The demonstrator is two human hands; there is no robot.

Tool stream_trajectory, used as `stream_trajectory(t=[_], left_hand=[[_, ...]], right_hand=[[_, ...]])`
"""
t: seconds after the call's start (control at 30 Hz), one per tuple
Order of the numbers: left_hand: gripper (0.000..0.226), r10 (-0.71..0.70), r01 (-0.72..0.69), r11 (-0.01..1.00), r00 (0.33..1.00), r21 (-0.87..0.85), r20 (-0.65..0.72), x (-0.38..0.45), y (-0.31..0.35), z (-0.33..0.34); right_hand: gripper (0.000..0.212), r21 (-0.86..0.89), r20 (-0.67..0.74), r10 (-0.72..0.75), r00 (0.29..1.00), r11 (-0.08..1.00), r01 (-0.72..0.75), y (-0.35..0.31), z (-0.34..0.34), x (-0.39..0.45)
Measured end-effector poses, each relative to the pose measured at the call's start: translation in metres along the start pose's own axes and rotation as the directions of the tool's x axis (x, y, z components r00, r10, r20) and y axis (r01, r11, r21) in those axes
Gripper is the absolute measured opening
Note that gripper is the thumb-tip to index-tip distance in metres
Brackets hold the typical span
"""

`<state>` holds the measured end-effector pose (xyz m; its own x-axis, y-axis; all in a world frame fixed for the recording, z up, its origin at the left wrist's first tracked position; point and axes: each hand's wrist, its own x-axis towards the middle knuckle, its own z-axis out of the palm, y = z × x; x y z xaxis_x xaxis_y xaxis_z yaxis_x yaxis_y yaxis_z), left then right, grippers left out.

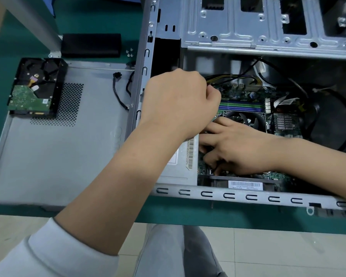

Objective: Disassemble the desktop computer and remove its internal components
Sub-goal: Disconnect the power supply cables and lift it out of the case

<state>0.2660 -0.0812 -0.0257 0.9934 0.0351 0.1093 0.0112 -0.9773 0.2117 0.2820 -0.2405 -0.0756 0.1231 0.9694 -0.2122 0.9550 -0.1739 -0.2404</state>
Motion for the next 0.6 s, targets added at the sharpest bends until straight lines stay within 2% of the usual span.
stream_trajectory(t=[0.2,0.3,0.4,0.5,0.6], left_hand=[[0.042,-0.007,0.006,1.000,1.000,0.004,0.007,0.0017,-0.0001,0.0008],[0.042,-0.012,0.011,1.000,1.000,0.014,0.012,0.0011,0.0001,0.0008],[0.043,-0.010,0.010,1.000,1.000,0.025,0.001,-0.0007,0.0007,0.0015],[0.043,-0.010,0.010,0.999,1.000,0.030,-0.001,-0.0006,0.0000,0.0018],[0.043,-0.022,0.022,0.999,1.000,0.030,0.011,0.0007,0.0003,0.0013]], right_hand=[[0.015,-0.027,-0.025,0.042,0.999,0.999,-0.042,-0.0025,0.0014,-0.0019],[0.011,-0.055,0.020,0.035,0.999,0.998,-0.033,-0.0031,-0.0016,-0.0006],[0.008,-0.008,0.069,0.018,0.997,1.000,-0.017,-0.0002,-0.0051,-0.0012],[0.008,0.064,0.024,0.043,0.999,0.997,-0.045,0.0001,-0.0035,-0.0038],[0.010,0.047,0.017,0.041,0.999,0.998,-0.042,0.0014,-0.0042,-0.0006]])
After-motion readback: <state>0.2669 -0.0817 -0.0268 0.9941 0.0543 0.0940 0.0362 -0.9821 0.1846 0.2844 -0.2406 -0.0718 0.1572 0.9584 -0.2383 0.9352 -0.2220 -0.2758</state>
